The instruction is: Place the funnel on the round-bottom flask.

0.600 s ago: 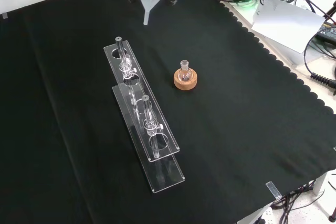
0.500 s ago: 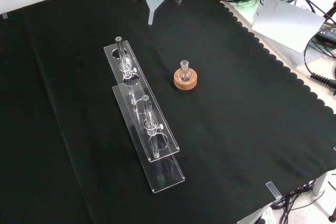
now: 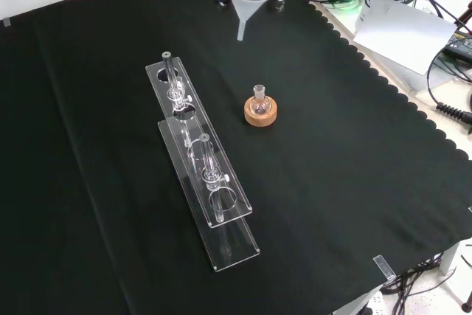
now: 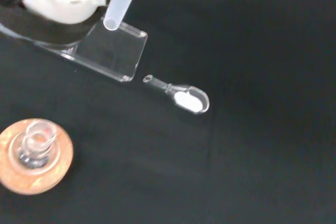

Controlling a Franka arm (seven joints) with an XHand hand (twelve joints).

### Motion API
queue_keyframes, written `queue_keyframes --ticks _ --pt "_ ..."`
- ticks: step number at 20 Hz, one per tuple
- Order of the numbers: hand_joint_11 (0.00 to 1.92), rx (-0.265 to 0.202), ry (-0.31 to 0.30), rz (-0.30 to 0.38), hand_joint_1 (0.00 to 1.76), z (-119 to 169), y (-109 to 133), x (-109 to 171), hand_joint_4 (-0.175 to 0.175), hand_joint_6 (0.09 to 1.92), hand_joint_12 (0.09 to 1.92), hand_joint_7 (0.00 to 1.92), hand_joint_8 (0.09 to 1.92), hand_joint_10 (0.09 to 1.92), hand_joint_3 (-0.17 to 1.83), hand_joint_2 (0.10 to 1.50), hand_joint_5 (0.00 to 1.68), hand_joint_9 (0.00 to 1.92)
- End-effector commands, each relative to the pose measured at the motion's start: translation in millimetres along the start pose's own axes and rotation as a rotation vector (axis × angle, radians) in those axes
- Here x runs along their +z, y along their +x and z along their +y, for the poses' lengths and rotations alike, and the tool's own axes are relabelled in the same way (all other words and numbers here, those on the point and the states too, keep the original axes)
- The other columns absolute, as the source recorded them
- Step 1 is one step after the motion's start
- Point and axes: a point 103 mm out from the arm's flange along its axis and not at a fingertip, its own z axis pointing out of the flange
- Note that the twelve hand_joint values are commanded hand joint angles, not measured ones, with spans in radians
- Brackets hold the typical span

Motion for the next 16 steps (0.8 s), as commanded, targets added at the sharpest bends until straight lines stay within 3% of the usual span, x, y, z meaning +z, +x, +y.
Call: queue_keyframes --ticks 1,6,16 --pt "0.95 -0.029 0.034 0.007 1.0 -9.2 31.2 21.4 -0.042 0.8 0.99 0.75 0.71 0.33 0.57 0.78 0.86 1.26" --pt "0.95 -0.066 0.074 0.012 1.0 2.3 52.5 47.5 -0.043 0.81 0.99 0.75 0.72 0.33 0.69 0.72 0.86 1.25" --pt "0.95 -0.082 0.113 0.03 1.0 15.6 57.7 83.3 -0.045 0.81 0.99 0.74 0.72 0.33 0.7 0.72 0.85 1.25"
